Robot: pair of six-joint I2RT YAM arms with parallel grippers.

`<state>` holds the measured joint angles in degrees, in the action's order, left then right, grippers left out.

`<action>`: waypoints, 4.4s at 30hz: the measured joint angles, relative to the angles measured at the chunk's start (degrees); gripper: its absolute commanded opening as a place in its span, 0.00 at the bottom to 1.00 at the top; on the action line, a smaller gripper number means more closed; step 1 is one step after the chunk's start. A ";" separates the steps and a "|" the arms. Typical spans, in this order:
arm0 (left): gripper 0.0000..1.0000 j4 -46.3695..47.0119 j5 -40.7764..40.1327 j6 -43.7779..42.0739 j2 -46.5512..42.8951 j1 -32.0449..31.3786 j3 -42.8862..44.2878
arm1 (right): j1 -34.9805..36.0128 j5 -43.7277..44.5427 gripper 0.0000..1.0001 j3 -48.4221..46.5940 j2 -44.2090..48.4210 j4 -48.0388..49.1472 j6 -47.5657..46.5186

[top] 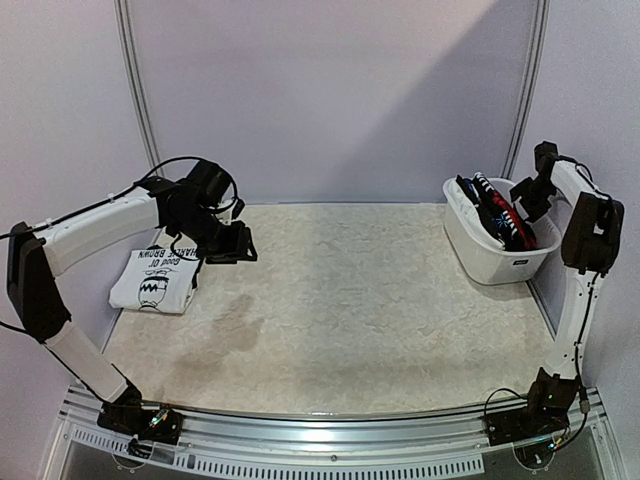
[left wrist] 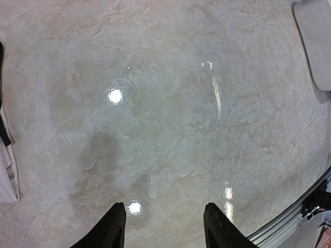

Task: Fold and stack the mixed laundry pile
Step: Pick up the crumpled shirt from the bin, then place the crumpled shirt at the center of the board.

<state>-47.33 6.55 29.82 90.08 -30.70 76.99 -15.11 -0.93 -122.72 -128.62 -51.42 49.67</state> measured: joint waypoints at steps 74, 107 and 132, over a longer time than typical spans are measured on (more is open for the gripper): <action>0.55 3.76 5.35 -7.82 -11.43 -0.92 3.67 | 53.51 7.98 0.00 -23.74 23.21 37.97 -18.60; 0.71 1.14 13.94 -17.55 -17.64 -5.92 1.90 | 81.94 69.13 0.00 -28.52 6.78 63.28 -96.74; 0.63 1.22 14.49 -18.73 -10.32 -14.36 -3.87 | 61.07 62.93 0.00 -14.08 5.18 9.40 -46.82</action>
<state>-46.11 21.04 11.09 79.77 -45.06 73.12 45.95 62.00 -136.79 -123.44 -42.02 2.85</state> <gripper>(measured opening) 0.634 0.028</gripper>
